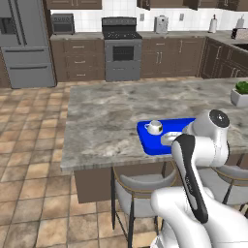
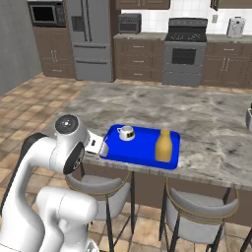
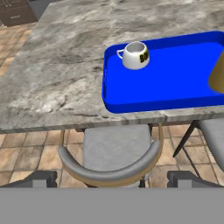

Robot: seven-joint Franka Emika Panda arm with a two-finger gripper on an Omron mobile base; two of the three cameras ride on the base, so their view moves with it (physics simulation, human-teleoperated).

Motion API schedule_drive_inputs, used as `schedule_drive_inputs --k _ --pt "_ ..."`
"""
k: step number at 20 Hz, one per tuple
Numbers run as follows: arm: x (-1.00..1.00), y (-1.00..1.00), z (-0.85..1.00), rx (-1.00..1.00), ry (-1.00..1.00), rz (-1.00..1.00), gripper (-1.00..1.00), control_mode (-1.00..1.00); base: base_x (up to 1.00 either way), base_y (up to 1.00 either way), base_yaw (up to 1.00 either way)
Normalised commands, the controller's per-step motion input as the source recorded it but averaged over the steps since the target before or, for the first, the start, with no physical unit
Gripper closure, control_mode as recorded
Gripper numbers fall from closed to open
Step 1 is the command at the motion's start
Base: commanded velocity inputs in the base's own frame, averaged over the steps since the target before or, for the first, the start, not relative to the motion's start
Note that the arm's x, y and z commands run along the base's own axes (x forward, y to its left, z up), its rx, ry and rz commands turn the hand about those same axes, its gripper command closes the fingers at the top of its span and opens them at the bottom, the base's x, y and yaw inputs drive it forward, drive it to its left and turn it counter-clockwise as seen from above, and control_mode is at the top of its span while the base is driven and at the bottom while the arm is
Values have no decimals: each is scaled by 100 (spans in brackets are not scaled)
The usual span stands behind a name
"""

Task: There is a tray on the dining counter. Grab the cup, mug, and pitcher and place them on the tray. The pitcher may be placed next to the tray if it cannot fit the tray.

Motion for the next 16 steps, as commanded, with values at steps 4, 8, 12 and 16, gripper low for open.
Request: schedule_drive_inputs --k 4,8,12,16 --pt "0 0 0 0 0 0 -100 100 -59 0 0" --pt "0 0 0 0 0 0 -100 100 -32 45 -1" --pt "0 0 0 0 0 0 -100 100 -4 78 -9" --pt "0 0 0 0 0 0 -100 100 -3 73 -12"
